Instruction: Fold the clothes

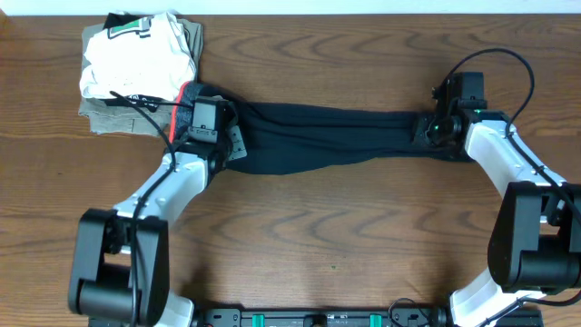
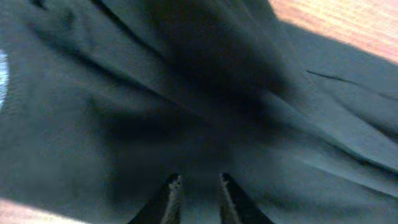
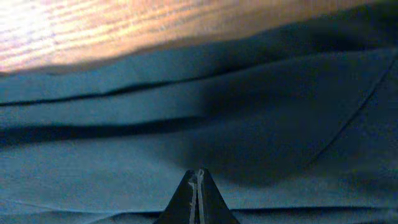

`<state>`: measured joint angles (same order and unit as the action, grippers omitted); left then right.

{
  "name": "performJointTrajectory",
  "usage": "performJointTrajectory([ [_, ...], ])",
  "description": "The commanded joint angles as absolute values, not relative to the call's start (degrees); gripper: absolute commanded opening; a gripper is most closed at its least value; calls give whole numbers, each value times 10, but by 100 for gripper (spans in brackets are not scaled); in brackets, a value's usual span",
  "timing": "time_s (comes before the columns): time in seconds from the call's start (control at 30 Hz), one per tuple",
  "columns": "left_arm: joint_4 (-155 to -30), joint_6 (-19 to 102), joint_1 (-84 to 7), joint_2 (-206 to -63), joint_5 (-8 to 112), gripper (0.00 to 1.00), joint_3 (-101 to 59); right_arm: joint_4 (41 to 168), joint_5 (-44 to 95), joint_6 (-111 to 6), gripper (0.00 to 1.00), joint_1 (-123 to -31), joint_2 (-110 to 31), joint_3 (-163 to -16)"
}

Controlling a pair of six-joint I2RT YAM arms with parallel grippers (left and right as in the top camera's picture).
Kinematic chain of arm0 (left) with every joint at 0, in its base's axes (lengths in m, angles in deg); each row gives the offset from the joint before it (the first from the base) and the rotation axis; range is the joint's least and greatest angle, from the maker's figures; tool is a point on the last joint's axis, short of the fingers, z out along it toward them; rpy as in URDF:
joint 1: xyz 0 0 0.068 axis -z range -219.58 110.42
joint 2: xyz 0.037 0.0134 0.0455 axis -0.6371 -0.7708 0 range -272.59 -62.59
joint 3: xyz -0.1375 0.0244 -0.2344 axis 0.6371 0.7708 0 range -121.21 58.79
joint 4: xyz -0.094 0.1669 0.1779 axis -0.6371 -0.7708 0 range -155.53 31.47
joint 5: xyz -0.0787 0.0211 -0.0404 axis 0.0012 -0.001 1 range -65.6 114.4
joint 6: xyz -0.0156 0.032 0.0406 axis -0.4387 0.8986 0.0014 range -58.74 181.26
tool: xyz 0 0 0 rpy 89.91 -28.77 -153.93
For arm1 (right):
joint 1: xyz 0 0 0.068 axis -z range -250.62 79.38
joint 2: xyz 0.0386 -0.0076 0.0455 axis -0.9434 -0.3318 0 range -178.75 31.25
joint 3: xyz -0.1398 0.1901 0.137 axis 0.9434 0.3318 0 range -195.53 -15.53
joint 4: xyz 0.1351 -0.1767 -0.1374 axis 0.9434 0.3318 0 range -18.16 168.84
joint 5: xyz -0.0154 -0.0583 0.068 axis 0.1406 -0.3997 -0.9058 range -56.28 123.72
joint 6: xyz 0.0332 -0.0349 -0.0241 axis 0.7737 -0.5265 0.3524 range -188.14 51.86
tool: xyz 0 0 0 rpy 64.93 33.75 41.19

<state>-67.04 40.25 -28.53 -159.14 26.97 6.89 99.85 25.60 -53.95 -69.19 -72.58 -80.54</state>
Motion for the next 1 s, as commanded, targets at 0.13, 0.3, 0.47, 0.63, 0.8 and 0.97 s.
performJointTrajectory([
  [0.13,-651,404,-285,-1635,261,9,57,995,268,-545,1,-695,-737,-814],
  [0.3,-666,404,-285,-1645,261,6,57,999,283,-545,1,-694,-753,-813],
  [0.47,-707,404,-285,-1648,261,6,57,1012,293,-545,1,-691,-766,-813],
  [0.63,-748,404,-285,-1648,261,6,57,1023,314,-545,1,-686,-775,-813],
  [0.8,-772,404,-285,-1648,261,6,57,1033,340,-545,1,-676,-776,-813],
  [0.97,-799,404,-285,-1648,261,6,57,1047,344,-545,1,-665,-776,-813],
])
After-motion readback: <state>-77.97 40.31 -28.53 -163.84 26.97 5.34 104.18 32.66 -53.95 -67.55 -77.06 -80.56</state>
